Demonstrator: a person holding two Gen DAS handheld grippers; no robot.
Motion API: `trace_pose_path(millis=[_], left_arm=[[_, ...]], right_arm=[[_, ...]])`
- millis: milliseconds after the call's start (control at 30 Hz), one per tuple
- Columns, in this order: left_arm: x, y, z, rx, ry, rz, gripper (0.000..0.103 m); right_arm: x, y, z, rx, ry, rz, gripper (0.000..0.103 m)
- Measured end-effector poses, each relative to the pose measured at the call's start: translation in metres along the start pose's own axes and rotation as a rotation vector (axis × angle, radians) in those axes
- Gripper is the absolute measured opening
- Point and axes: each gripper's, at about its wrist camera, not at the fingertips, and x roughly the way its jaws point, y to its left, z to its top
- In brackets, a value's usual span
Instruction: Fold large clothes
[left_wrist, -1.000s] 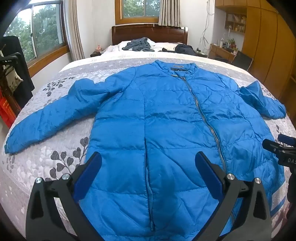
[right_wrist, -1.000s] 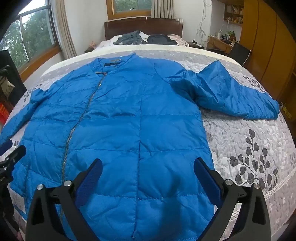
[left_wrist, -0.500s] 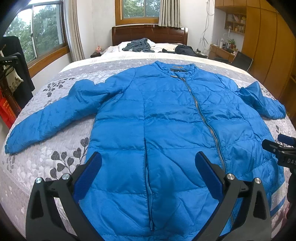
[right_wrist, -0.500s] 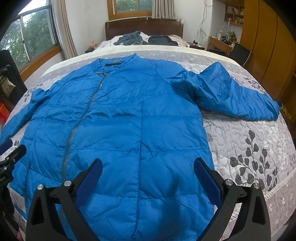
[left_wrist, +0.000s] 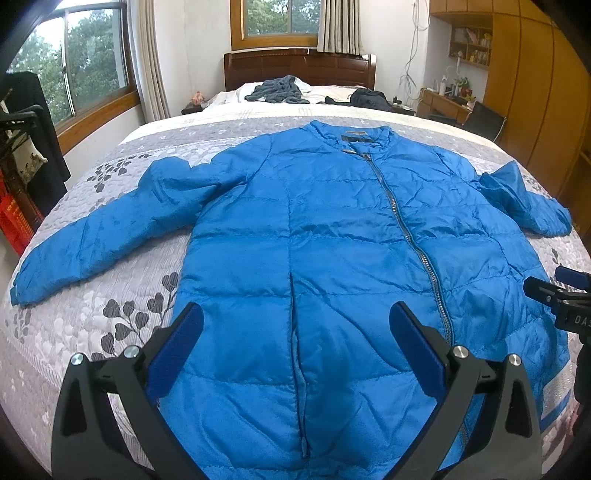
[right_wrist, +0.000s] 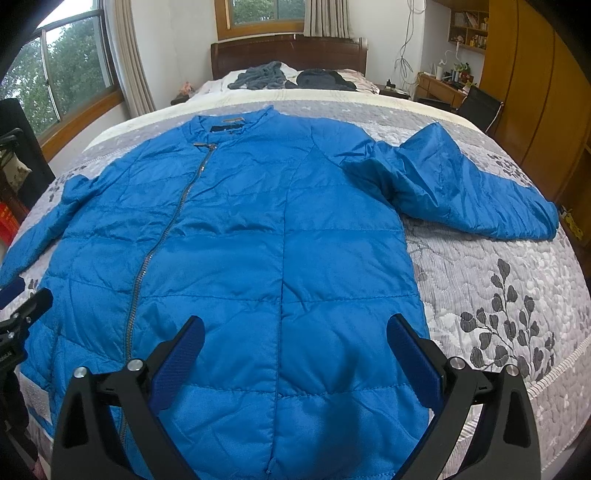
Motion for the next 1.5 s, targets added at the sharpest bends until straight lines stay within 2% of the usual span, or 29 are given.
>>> trace_pose_path(millis=[1500], left_arm=[[-0.0008,0.0027,-0.0023,0.001,0.001,0.007,0.1]], right_arm=[[-0.0016,0.0027,-0.0008,-0.003,-0.005,0.001,0.099]])
